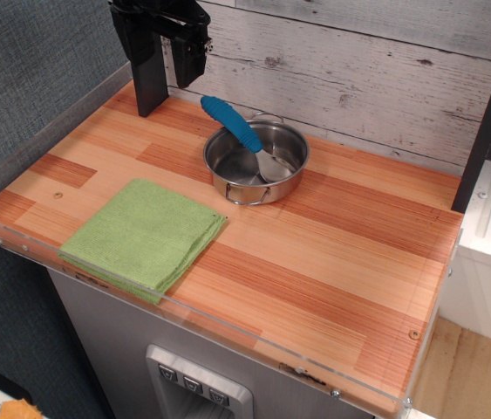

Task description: PICK UPTHE TOWEL AND PUT NEAR THE VESSEL

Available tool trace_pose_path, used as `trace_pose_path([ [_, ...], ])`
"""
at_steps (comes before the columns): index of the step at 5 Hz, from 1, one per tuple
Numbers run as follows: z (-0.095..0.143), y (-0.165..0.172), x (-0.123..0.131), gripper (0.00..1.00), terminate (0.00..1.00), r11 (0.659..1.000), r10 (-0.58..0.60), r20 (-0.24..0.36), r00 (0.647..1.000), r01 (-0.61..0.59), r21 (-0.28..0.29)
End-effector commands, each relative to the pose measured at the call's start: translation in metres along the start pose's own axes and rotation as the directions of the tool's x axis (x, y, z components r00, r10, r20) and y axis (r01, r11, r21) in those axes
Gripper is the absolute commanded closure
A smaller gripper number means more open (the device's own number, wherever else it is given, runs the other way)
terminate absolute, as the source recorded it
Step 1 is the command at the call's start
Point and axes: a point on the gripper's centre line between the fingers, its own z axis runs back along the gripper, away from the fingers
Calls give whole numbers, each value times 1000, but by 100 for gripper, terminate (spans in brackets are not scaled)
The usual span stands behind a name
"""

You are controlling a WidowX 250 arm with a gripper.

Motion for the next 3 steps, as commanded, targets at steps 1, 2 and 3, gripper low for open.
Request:
trace_pose_path([
  [1, 0, 0, 0, 0, 0, 1000, 0, 0, 1000, 0, 0],
  [2, 2, -6, -16, 0, 0, 1000, -11, -1, 1000, 11, 10],
  [3, 3, -11, -36, 0, 0, 1000, -11, -6, 1000, 11, 11],
])
